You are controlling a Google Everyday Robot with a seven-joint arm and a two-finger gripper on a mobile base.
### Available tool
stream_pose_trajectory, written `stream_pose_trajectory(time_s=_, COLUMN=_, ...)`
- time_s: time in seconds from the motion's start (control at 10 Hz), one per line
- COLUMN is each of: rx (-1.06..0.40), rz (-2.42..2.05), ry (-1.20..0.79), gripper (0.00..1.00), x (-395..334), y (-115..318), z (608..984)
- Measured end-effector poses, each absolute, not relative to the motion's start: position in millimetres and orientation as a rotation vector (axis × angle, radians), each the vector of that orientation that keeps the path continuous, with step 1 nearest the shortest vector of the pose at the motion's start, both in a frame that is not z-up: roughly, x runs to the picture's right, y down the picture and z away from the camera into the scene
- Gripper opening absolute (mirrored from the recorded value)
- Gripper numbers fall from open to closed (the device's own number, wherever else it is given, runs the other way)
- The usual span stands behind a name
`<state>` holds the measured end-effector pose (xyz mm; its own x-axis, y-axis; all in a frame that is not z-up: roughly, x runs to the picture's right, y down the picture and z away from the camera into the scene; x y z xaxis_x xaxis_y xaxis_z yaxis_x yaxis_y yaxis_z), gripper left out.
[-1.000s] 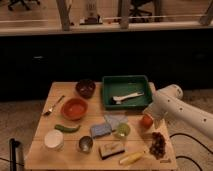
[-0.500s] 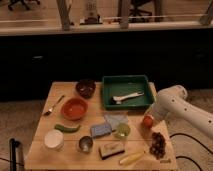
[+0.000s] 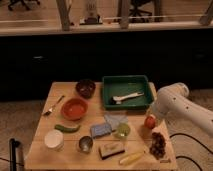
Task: Place apple in paper cup
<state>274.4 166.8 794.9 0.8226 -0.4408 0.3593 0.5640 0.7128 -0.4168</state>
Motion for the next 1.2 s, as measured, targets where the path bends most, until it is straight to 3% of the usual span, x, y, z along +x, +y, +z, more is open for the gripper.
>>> stream_pose_trajectory(time_s=1.2, rx=-0.467, rz=-0.825, ry=-0.295, gripper=0.00, x=199, y=87, z=788)
